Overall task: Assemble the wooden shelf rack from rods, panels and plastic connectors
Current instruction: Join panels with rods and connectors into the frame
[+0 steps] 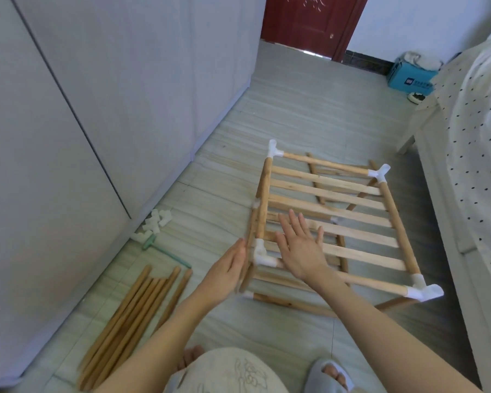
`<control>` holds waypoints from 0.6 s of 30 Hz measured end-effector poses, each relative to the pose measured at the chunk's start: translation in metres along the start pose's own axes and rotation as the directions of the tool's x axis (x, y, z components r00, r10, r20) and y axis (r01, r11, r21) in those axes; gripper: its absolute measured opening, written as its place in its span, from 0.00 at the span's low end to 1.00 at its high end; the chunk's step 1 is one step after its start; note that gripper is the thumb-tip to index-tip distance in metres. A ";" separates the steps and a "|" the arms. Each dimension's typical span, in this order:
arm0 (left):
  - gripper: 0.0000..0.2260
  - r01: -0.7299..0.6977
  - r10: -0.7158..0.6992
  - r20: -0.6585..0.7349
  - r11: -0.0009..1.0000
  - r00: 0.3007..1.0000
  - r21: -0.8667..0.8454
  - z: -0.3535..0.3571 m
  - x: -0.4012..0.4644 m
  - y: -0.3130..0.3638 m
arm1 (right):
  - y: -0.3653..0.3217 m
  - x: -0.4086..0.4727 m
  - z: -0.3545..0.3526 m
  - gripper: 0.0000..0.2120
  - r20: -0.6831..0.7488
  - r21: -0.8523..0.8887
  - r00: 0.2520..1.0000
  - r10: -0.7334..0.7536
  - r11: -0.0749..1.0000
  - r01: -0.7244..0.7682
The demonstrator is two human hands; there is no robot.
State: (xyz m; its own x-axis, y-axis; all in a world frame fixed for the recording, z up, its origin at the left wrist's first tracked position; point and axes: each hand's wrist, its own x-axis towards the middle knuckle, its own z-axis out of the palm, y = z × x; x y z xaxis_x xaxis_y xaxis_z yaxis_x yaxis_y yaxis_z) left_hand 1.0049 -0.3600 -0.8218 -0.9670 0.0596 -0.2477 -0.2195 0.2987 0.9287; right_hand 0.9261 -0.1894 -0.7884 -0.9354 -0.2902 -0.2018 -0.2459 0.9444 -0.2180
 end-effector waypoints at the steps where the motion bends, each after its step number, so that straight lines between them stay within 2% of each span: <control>1: 0.21 0.041 -0.040 -0.038 0.999 0.998 0.016 -0.006 -0.005 -0.013 | -0.013 0.004 -0.001 0.24 -0.001 0.026 0.999 -0.034 0.999 0.034; 5: 0.19 0.208 -0.184 -0.186 0.971 0.965 0.119 -0.039 -0.028 -0.083 | -0.037 0.028 -0.005 0.24 0.011 0.089 0.999 -0.053 0.995 0.052; 8: 0.22 0.281 -0.198 -0.270 0.906 0.942 0.318 -0.073 -0.047 -0.137 | -0.036 0.040 0.002 0.24 -0.002 0.098 1.000 -0.017 0.995 0.017; 10: 0.25 0.453 -0.328 -0.354 0.810 0.876 0.371 -0.093 -0.055 -0.170 | -0.036 0.043 0.009 0.24 -0.046 0.090 0.999 -0.011 0.996 0.015; 12: 0.29 0.642 -0.509 -0.394 0.649 0.765 0.409 -0.105 -0.056 -0.195 | -0.035 0.045 0.015 0.24 -0.061 0.086 0.998 -0.018 0.996 0.023; 14: 0.32 0.691 -0.580 -0.379 0.567 0.721 0.448 -0.109 -0.054 -0.211 | -0.033 0.047 0.016 0.24 -0.061 0.092 0.998 -0.025 0.995 0.031; 18: 0.33 0.692 -0.550 -0.424 0.526 0.720 0.494 -0.106 -0.045 -0.231 | -0.033 0.047 0.018 0.24 -0.076 0.107 0.997 -0.028 0.994 0.036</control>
State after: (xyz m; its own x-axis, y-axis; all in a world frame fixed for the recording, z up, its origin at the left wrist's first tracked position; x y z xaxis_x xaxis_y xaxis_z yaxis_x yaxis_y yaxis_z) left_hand 1.0851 -0.5323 -0.9960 -0.6305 -0.5247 -0.5720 -0.7208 0.6691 0.1809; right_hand 0.8950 -0.2368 -0.8081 -0.9446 -0.3043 -0.1226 -0.2513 0.9114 -0.3260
